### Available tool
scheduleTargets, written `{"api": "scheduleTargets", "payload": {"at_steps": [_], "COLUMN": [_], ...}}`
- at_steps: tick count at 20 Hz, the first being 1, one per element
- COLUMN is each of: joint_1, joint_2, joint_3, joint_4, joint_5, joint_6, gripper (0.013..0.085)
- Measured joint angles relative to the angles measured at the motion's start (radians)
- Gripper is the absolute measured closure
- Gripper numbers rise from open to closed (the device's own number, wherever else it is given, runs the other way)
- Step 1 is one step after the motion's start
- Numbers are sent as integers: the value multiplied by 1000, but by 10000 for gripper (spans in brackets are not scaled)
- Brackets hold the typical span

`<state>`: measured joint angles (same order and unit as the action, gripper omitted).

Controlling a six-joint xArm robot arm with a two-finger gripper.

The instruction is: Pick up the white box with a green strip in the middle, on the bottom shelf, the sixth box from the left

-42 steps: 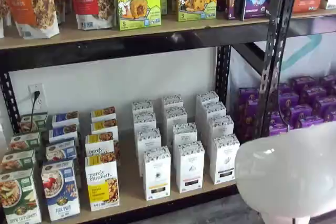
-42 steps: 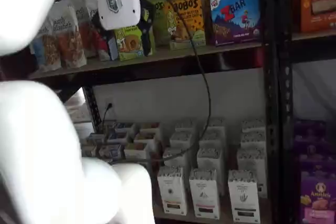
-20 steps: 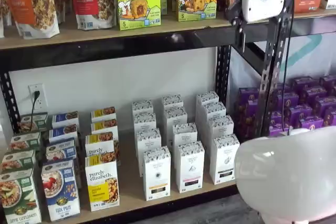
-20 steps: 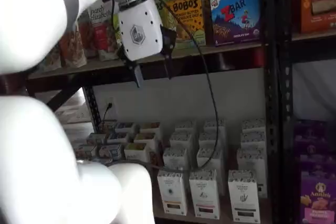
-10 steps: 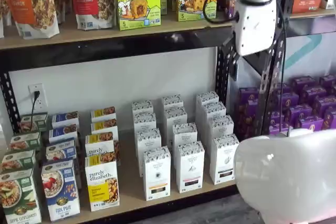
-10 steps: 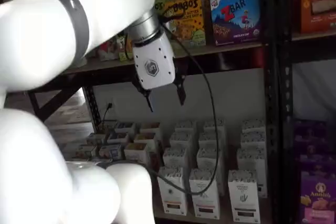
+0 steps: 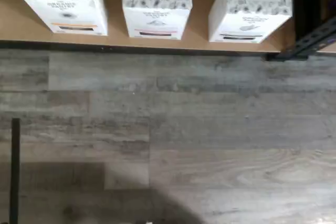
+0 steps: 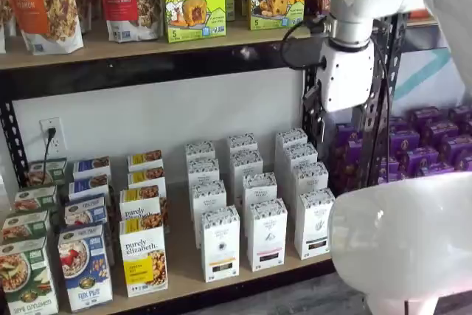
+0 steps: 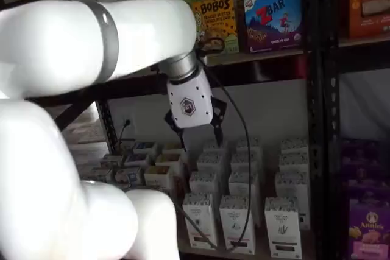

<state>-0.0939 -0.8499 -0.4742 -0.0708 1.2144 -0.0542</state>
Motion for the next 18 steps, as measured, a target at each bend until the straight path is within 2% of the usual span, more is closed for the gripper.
{"api": "scheduleTargets", "payload": {"at_steps": [1,4,6,9,13,18], "joint_1": [3,-1,-18,-28,-33,-32], "joint_2": [13,52,89,139,218,331], "joint_3": [14,40,50,82,119,162], "joint_4": [-20,-41,-22,-34,-74,-114], "joint_5": [-28,-89,-121,-201,-320,-517], "joint_6": [12,21,0,1,32,82], "gripper": [130,130,130,130,130,130]}}
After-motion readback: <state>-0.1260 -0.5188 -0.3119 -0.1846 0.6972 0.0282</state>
